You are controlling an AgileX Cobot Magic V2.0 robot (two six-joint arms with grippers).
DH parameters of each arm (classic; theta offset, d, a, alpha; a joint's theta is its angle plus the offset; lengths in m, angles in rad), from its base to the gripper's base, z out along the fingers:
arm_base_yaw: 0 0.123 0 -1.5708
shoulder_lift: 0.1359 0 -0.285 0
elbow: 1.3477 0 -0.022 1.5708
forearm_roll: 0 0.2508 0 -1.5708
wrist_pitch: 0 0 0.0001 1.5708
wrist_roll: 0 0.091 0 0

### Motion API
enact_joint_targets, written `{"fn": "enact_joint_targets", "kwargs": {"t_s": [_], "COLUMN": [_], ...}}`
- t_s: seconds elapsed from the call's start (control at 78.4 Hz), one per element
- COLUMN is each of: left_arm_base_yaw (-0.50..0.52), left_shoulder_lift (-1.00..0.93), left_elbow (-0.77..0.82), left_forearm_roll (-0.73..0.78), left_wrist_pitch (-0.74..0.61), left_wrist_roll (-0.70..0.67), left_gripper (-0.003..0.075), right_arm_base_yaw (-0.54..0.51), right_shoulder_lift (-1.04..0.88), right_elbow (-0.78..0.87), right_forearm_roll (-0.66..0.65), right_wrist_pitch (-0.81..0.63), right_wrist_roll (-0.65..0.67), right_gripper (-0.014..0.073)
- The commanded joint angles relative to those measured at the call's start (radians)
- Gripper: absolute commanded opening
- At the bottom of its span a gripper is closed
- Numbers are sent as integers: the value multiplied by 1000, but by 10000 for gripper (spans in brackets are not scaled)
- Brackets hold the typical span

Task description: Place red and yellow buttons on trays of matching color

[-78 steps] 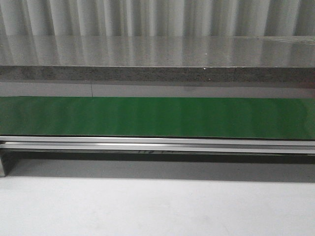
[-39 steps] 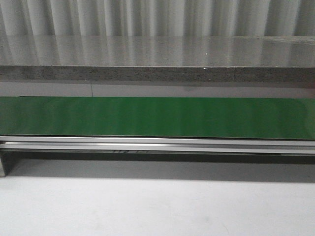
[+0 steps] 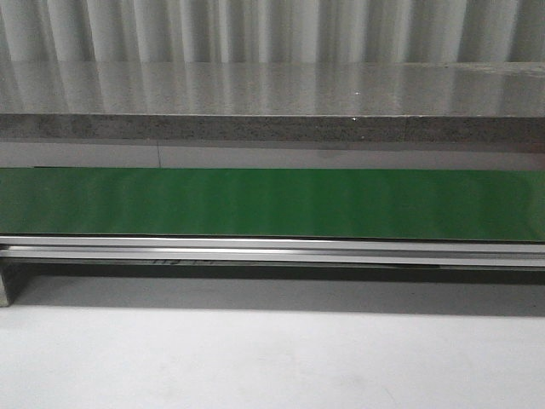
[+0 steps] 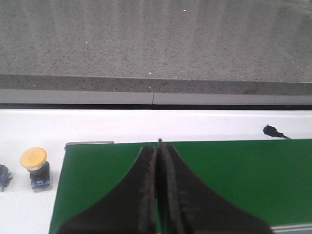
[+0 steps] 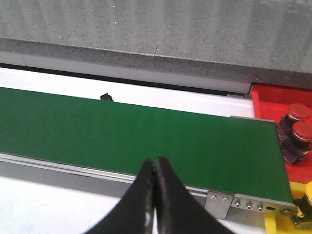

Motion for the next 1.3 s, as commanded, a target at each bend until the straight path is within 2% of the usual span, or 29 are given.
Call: {"fn": "enact_joint_targets", "kwargs": {"t_s": [0.0,0.064,0.115,0.14,0.153,0.166,0.204,0.217,0.255,0.281,0.319,0.65,0.702,0.855,1.071,1.199,1.288], "left_arm_base_yaw": [43,76,120,170,174,184,198,228,245,282,298,425,445,482,491,497,499], "left_shoulder_lift": [73,118,179,241,247,258,276,315,337,385,407,727,783,914,1038,1132,1182], "left_elbow": [-85,-112,-158,-203,-203,-216,-230,-261,-277,-311,-336,-626,-683,-786,-892,-973,-1022], "left_forearm_roll": [-2,-2,-2,-2,-2,-2,-2,-2,-2,-2,-2,-2,-2,0,7,38,54], "left_wrist_pitch": [-64,-44,-13,18,21,26,37,50,57,69,84,364,424,492,547,635,683], "left_wrist_roll": [-23,-23,-23,-23,-23,-23,-23,-23,-23,-23,-23,-27,-60,-71,-200,-309,-337], "left_gripper": [-18,-2,64,176,176,221,269,384,431,542,575,587,587,587,587,586,586], "right_arm_base_yaw": [1,1,1,1,1,1,1,1,1,1,1,1,1,1,1,1,1], "right_shoulder_lift": [11,11,11,11,11,11,11,11,11,11,11,11,11,11,11,11,11], "right_elbow": [-25,-25,-25,-25,-25,-25,-25,-25,-25,-25,-25,-25,-25,-25,-25,-25,-25], "right_forearm_roll": [-4,-4,-4,-4,-4,-4,-4,-4,-4,-4,-4,-4,-4,-4,-4,-4,-4], "right_wrist_pitch": [-70,-70,-70,-70,-70,-70,-70,-70,-70,-70,-70,-70,-70,-70,-70,-70,-70], "right_wrist_roll": [-10,-10,-10,-10,-10,-10,-10,-10,-10,-10,-10,-10,-10,-10,-10,-10,-10], "right_gripper": [-67,-67,-67,-67,-67,-67,-67,-67,-67,-67,-67,-67,-67,-67,-67,-67,-67]}}
